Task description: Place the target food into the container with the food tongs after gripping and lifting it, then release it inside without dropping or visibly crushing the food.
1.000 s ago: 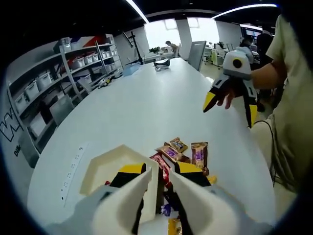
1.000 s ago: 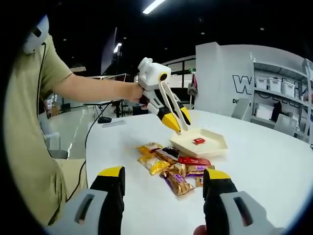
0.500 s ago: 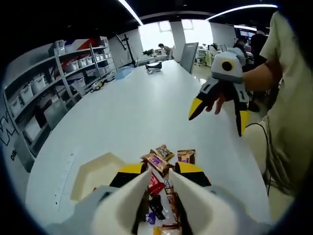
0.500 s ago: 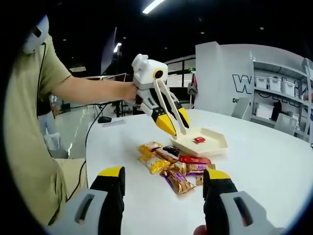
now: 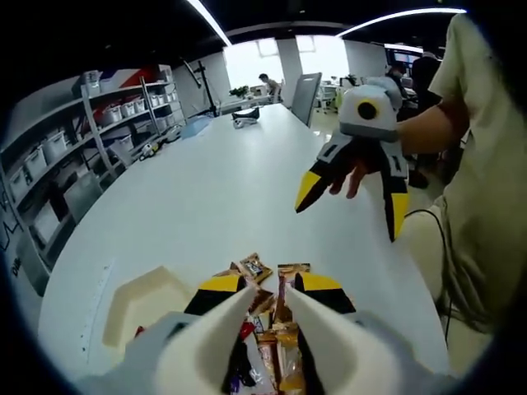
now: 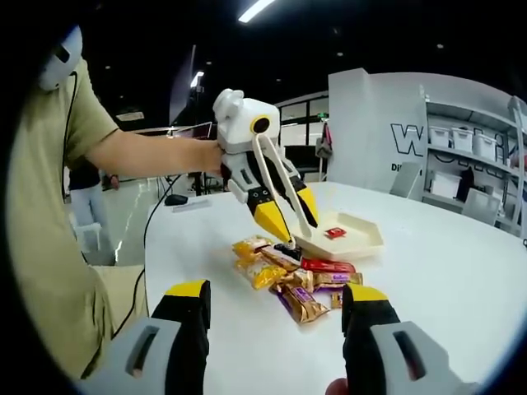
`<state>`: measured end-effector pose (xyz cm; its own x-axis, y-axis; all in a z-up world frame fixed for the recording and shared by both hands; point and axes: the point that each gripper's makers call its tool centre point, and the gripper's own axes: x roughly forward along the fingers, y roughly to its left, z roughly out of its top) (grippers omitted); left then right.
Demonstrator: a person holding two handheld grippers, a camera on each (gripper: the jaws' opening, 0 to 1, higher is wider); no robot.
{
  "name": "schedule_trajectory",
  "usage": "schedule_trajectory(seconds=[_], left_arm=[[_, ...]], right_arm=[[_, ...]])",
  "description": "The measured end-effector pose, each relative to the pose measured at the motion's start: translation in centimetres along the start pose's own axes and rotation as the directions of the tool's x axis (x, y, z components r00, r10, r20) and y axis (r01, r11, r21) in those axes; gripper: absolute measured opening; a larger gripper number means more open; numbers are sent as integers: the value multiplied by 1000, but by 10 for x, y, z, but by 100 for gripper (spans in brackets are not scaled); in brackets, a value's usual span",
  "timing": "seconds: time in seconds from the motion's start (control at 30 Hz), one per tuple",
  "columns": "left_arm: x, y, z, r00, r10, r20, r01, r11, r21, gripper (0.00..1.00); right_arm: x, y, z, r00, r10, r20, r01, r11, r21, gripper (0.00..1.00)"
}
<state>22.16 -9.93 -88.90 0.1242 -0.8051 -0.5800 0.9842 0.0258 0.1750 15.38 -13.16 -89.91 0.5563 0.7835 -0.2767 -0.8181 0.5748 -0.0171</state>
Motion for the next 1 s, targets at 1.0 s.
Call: schedule_trajectory(seconds=[1.0], left_arm=[[28, -23, -11, 998, -53, -43, 54, 998, 29, 23]], right_arm=[[-1, 1, -4, 1000, 2, -3, -2, 1000, 7, 63]])
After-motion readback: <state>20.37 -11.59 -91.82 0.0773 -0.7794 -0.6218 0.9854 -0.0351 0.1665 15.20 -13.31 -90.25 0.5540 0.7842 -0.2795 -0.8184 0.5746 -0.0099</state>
